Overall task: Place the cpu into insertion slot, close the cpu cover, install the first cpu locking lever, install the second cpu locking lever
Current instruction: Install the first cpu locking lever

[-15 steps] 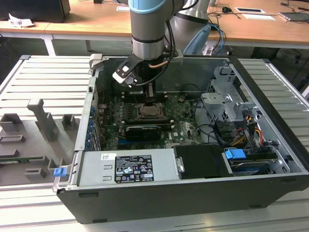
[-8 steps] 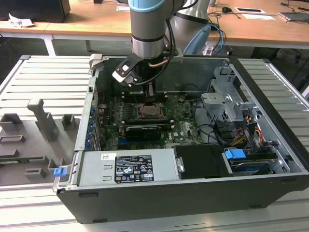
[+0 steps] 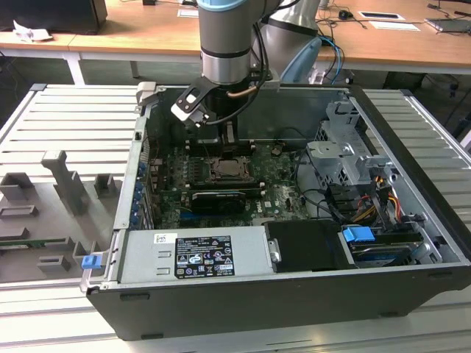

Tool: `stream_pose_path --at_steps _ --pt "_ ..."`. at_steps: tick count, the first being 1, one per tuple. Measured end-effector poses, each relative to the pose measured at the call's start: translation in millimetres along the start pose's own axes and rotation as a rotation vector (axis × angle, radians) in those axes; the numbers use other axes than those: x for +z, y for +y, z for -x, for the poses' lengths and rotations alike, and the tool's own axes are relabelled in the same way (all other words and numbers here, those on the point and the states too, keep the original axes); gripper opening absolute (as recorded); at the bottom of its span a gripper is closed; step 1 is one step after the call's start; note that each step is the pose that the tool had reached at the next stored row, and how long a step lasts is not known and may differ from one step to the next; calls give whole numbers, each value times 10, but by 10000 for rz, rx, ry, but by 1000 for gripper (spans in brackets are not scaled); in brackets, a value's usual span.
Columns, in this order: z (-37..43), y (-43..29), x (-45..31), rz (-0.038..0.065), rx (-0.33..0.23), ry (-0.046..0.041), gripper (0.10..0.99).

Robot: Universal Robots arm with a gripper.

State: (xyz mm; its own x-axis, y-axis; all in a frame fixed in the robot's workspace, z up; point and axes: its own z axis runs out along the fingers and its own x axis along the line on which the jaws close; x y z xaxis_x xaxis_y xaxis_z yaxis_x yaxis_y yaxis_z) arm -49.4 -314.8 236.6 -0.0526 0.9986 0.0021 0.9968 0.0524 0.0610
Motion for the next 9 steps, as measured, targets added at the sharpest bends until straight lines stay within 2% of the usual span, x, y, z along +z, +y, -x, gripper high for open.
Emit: stream_pose_path --at_steps 4,6,9 --pt "0 6 -94 -6 -2 -37 106" --pt "-1 6 -104 -5 -25 -49 106" --pt "-1 6 -106 -7 -457 -30 106"
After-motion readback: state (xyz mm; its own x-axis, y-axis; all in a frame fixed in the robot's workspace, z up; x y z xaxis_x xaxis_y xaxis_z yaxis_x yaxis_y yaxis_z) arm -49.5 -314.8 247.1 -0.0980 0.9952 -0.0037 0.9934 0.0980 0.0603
